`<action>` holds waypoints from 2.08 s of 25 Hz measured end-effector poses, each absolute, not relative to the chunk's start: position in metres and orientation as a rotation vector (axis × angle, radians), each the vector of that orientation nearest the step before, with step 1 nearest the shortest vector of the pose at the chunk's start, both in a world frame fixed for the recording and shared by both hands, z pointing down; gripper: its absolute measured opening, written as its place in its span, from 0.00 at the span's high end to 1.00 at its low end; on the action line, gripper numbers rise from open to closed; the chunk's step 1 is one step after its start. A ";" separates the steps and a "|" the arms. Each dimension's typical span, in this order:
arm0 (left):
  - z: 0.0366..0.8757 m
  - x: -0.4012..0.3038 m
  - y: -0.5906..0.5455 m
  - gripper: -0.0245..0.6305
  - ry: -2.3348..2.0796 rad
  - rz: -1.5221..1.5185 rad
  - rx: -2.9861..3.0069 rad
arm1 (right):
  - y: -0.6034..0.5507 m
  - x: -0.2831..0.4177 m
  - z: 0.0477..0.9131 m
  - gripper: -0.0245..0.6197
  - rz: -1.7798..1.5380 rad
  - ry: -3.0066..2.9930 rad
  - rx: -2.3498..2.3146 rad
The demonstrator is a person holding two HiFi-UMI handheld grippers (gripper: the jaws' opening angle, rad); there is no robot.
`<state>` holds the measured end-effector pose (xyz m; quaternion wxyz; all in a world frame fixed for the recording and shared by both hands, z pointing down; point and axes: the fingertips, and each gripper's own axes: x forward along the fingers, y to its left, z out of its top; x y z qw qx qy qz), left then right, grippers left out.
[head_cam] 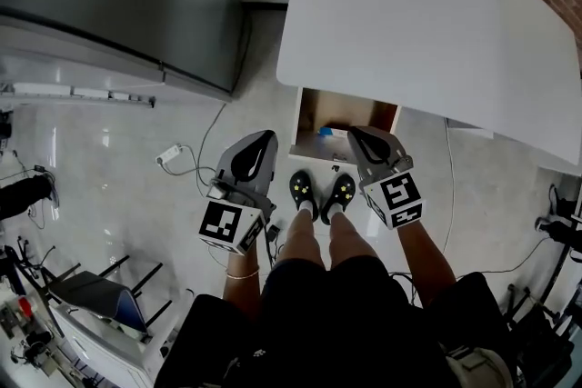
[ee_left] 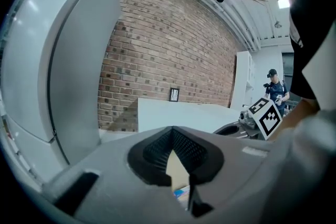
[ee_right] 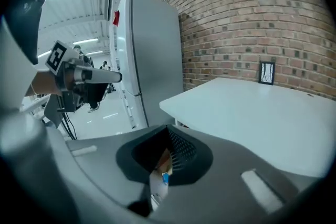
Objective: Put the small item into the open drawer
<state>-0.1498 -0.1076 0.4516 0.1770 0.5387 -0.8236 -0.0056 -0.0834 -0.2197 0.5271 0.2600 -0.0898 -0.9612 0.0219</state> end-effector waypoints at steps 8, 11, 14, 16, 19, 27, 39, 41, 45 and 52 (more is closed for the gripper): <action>0.416 -0.148 -0.126 0.96 -2.321 -0.062 1.593 | -0.244 -0.074 0.471 0.95 0.190 -2.694 -0.095; 0.402 -0.144 -0.133 0.96 -2.318 -0.053 1.637 | -0.251 -0.069 0.452 0.95 0.244 -2.728 -0.035; 0.395 -0.139 -0.139 0.96 -2.300 -0.045 1.671 | -0.253 -0.063 0.438 0.95 0.283 -2.751 0.000; 0.387 -0.134 -0.144 0.96 -2.290 -0.047 1.699 | -0.254 -0.058 0.429 0.95 0.299 -2.762 0.017; 0.377 -0.125 -0.152 0.96 -2.279 -0.039 1.746 | -0.260 -0.050 0.415 0.95 0.315 -2.785 0.047; 0.345 -0.108 -0.172 0.96 -2.269 -0.038 1.855 | -0.278 -0.031 0.374 0.95 0.316 -2.851 0.121; 0.312 -0.095 -0.200 0.96 -2.227 -0.032 1.982 | -0.294 -0.023 0.334 0.95 0.322 -2.914 0.174; 0.309 -0.096 -0.201 0.96 -2.231 -0.032 1.991 | -0.295 -0.024 0.330 0.95 0.326 -2.923 0.178; 0.307 -0.095 -0.202 0.96 -2.227 -0.031 2.002 | -0.295 -0.025 0.327 0.95 0.327 -2.931 0.185; 0.310 -0.097 -0.201 0.96 -2.234 -0.023 1.989 | -0.293 -0.025 0.333 0.95 0.341 -2.921 0.168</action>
